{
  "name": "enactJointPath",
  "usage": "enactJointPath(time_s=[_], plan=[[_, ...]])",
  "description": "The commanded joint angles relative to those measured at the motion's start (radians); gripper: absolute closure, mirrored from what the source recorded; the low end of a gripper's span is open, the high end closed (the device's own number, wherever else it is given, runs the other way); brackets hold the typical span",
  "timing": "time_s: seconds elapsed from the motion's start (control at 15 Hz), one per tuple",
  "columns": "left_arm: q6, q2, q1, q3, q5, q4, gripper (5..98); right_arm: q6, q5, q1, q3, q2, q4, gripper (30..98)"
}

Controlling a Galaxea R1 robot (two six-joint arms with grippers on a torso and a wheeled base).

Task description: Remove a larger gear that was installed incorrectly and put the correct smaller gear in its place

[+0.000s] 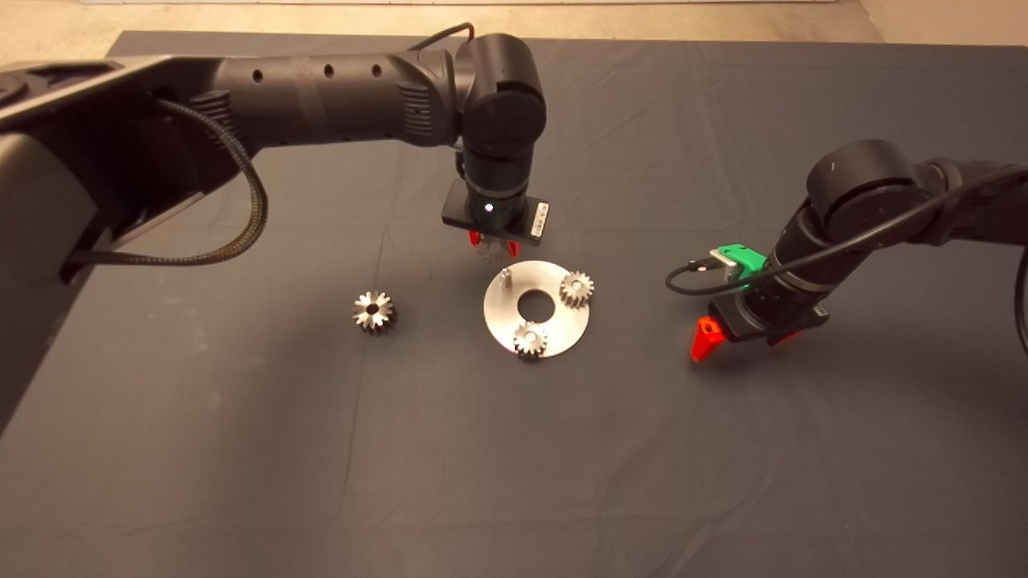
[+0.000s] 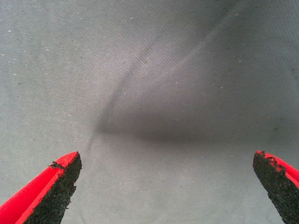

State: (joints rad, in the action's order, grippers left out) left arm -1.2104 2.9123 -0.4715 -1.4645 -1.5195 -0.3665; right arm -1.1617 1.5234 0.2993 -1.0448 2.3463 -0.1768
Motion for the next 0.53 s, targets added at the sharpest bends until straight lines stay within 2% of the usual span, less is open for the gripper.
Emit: enactJointPath(time_s=[0.0, 0.13, 0.2, 0.33, 0.47], plan=[[0.094, 0.035, -0.021, -0.074, -0.077, 0.121, 71.5, -0.006, 0.001, 0.018, 0.000, 0.003, -0.029, 31.4], [0.262, 0.035, -0.021, -0.164, -0.077, 0.293, 71.5, -0.007, -0.002, 0.015, 0.003, 0.003, -0.029, 31.4], [0.294, 0.034, -0.021, -0.188, -0.084, 0.332, 71.5, -0.010, -0.003, 0.015, 0.003, 0.003, -0.029, 31.4], [0.304, 0.037, -0.025, -0.230, -0.113, 0.345, 71.5, -0.032, -0.003, 0.008, 0.008, 0.002, -0.032, 31.4], [0.352, 0.040, -0.032, -0.284, -0.139, 0.363, 71.5, -0.039, -0.003, -0.015, 0.015, 0.000, -0.046, 31.4]])
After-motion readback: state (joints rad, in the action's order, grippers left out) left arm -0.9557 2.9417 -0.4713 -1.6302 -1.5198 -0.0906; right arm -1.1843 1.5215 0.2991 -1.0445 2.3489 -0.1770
